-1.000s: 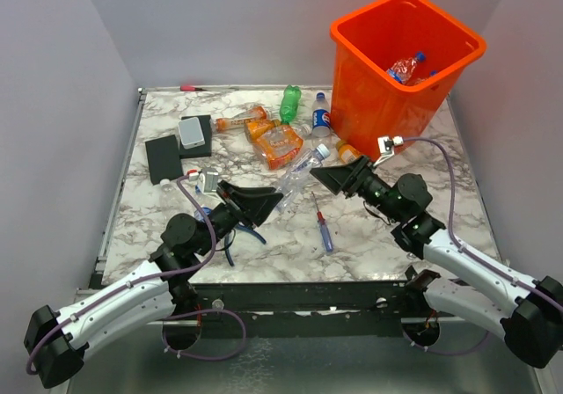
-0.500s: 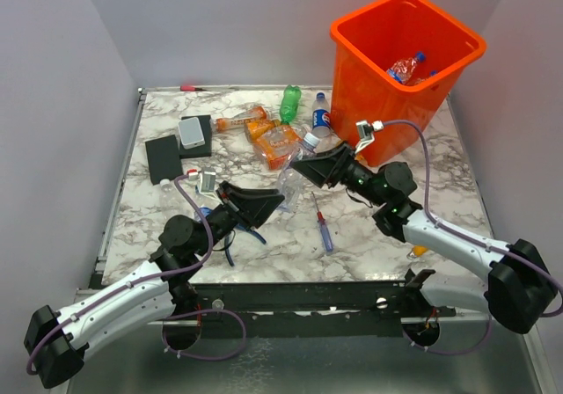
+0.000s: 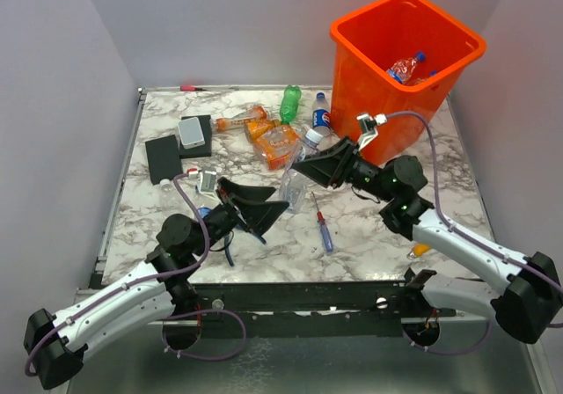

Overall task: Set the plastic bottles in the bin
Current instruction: Place the plastic bottle in the trash bin.

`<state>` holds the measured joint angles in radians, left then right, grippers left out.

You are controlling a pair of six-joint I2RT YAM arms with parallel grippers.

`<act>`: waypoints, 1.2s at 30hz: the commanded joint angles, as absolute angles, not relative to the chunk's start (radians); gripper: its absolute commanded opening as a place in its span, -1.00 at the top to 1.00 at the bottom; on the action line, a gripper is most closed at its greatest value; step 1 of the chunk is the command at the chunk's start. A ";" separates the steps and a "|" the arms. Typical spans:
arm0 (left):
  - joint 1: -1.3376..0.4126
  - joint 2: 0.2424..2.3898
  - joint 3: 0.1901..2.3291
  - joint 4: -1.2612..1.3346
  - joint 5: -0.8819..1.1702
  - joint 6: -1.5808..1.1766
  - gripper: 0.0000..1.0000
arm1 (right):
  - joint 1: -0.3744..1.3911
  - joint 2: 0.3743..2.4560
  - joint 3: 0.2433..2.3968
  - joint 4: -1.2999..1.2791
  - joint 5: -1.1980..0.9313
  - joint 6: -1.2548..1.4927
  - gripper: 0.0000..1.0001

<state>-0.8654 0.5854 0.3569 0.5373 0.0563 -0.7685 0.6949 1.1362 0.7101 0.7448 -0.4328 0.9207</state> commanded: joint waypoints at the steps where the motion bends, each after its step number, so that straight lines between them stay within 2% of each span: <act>1: -0.867 0.582 0.464 0.415 0.123 -0.641 -0.98 | 0.701 1.024 0.832 0.443 -0.505 0.747 0.34; 4: -0.867 0.652 0.535 0.401 0.238 -0.606 -0.98 | 0.700 0.980 0.902 0.231 -0.526 0.654 0.34; 8: -0.867 0.760 0.609 0.429 0.331 -0.609 -0.98 | 0.701 0.972 0.971 0.070 -0.576 0.596 0.34; 15: -0.871 0.921 0.698 0.495 0.434 -0.611 -0.96 | 0.701 1.006 1.001 0.079 -0.578 0.597 0.35; 18: -0.876 0.968 0.712 0.495 0.428 -0.623 -0.63 | 0.701 1.013 0.984 0.131 -0.583 0.627 0.37; 21: -0.878 0.963 0.698 0.495 0.382 -0.635 -0.08 | 0.701 1.006 0.961 0.173 -0.586 0.652 0.34; 23: -0.878 0.947 0.680 0.496 0.349 -0.637 0.22 | 0.701 1.004 0.963 0.168 -0.590 0.656 0.22; 24: -0.877 0.938 0.668 0.497 0.333 -0.635 0.30 | 0.700 1.004 0.969 0.160 -0.587 0.655 0.06; 27: -0.878 0.924 0.653 0.499 0.308 -0.632 0.50 | 0.701 0.990 1.003 0.096 -0.563 0.630 -0.49; 29: -0.878 0.923 0.646 0.507 0.298 -0.629 0.58 | 0.701 0.971 1.032 0.042 -0.523 0.598 -0.65; 36: -0.879 0.955 0.648 0.544 0.303 -0.631 0.71 | 0.701 0.921 1.132 -0.064 -0.381 0.488 -0.71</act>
<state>-0.8772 0.9386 0.6510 0.4934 0.3141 -0.6426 0.6956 0.9642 1.0763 -0.0078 -0.4816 0.5598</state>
